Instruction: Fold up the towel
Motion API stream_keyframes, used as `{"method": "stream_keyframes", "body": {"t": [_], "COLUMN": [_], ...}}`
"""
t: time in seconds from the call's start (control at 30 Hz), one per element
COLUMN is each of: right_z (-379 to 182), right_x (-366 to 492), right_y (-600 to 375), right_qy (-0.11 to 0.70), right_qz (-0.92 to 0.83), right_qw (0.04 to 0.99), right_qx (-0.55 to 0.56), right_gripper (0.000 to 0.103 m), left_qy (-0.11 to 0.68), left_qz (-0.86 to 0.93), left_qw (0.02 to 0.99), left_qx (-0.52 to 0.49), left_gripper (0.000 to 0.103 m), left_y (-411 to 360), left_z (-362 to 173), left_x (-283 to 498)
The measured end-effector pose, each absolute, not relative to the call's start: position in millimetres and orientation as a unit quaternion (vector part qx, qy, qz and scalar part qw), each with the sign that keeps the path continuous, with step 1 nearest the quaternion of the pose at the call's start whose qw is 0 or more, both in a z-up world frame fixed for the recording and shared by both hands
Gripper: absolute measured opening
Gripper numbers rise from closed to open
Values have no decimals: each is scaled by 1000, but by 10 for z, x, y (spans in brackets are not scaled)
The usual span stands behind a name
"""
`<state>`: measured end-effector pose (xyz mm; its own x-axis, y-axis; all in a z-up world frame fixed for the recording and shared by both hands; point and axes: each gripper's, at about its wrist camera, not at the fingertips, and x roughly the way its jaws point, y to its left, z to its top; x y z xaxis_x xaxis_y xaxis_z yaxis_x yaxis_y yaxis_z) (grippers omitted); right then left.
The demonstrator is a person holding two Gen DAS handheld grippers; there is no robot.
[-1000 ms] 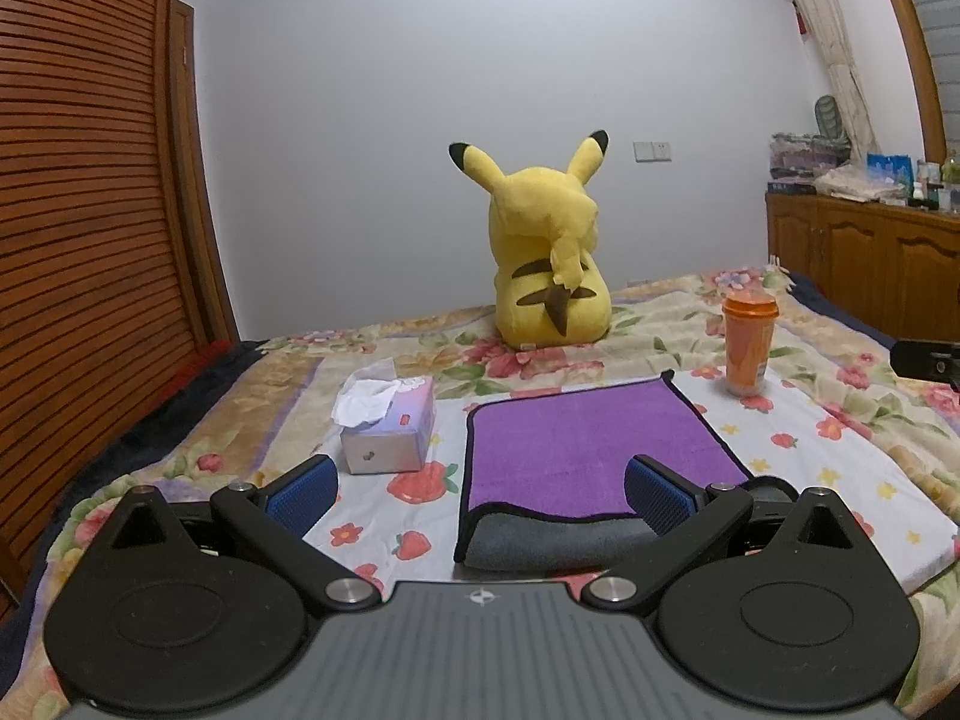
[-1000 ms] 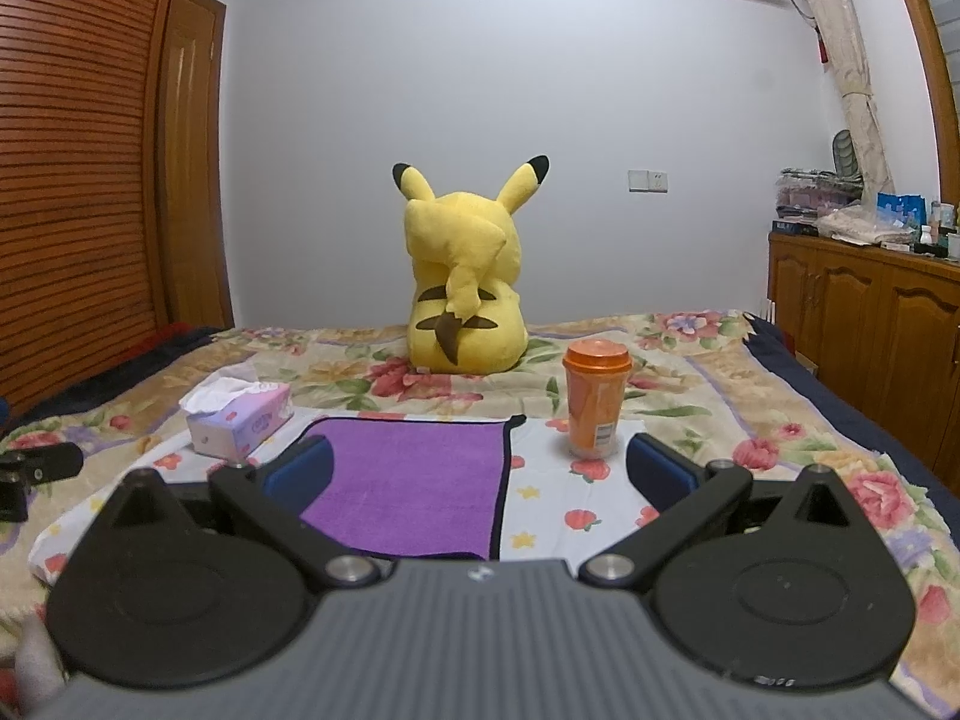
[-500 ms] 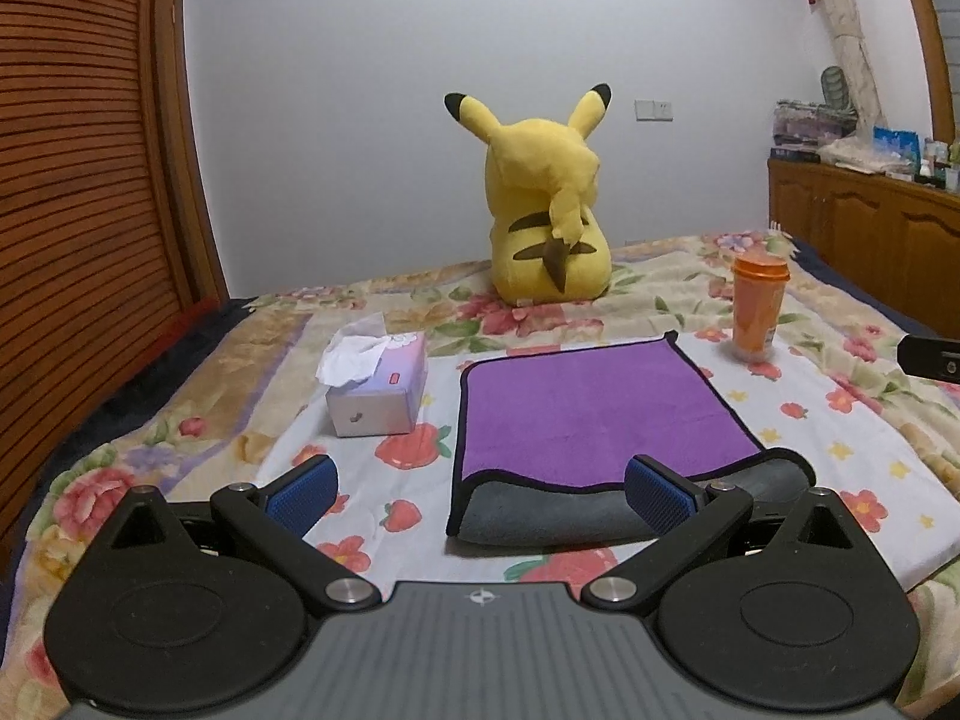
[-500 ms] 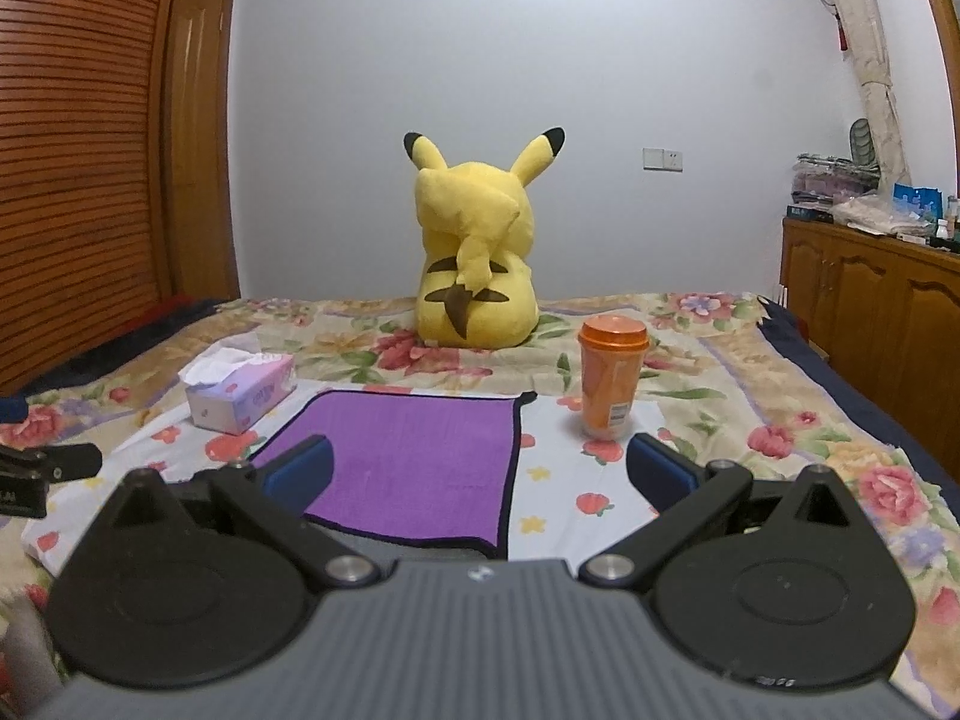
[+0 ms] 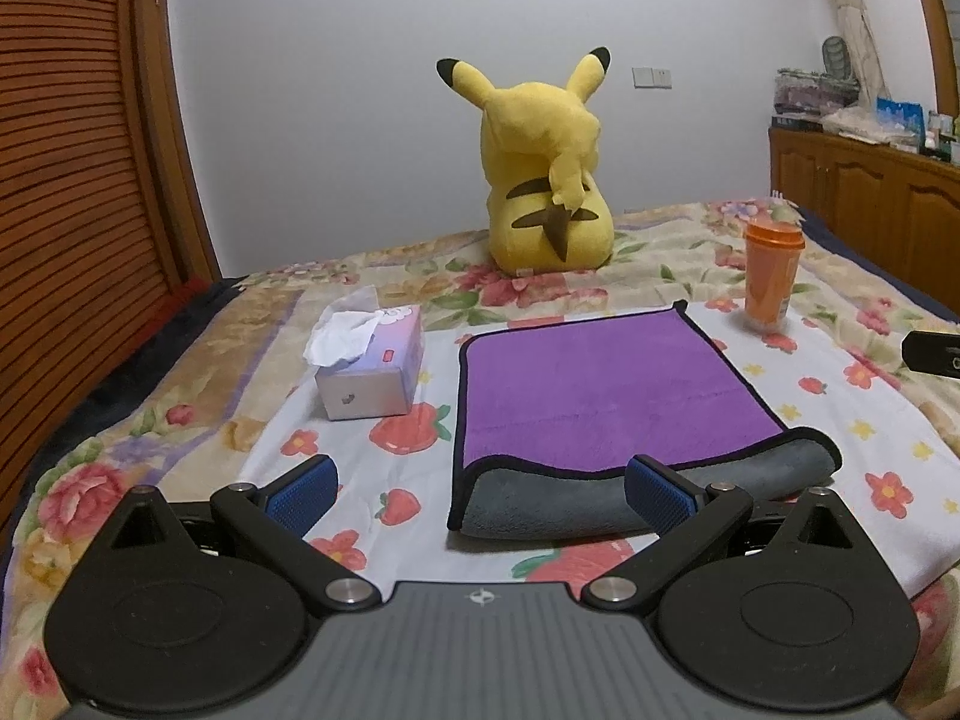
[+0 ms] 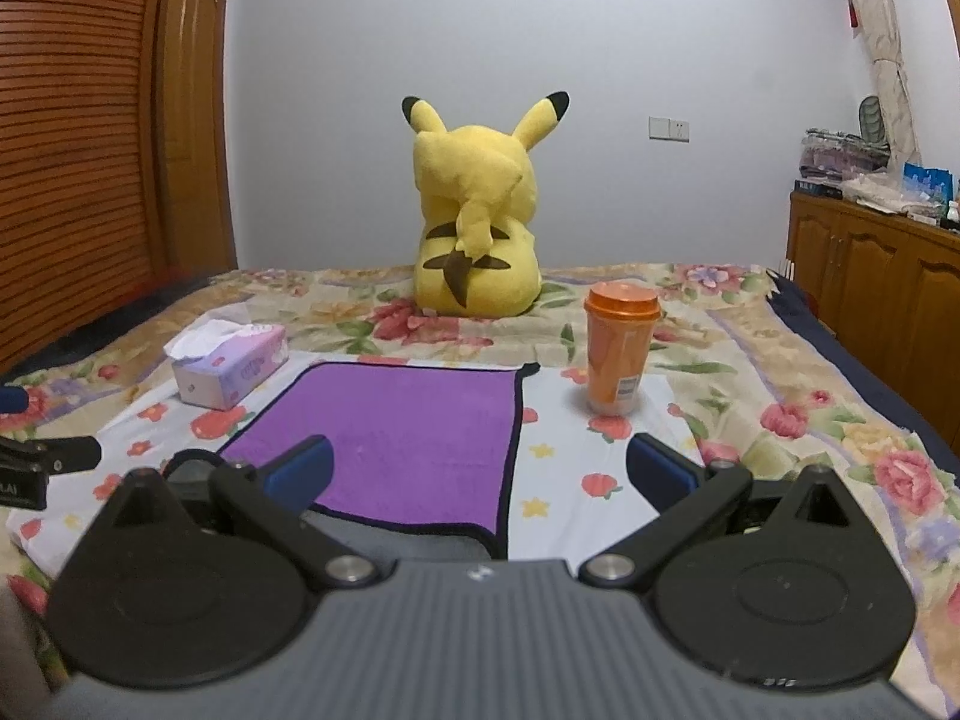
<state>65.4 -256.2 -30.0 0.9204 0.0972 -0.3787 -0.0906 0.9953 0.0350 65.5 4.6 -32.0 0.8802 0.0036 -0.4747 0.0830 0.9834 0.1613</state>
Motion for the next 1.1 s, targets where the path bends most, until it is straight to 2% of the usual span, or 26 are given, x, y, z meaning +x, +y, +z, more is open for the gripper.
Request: {"method": "stream_keyframes", "body": {"t": [1.1], "right_z": [-598], "right_x": [1258], "right_y": [-2357], "right_qy": [271], "right_qz": [104], "right_qw": [957], "right_qx": [-14], "right_gripper": [103], "left_qy": [292], "left_qz": [-48], "left_qw": [952], "left_qx": [81], "left_gripper": [103], "left_y": [144], "left_z": [-575], "left_x": [1402]}}
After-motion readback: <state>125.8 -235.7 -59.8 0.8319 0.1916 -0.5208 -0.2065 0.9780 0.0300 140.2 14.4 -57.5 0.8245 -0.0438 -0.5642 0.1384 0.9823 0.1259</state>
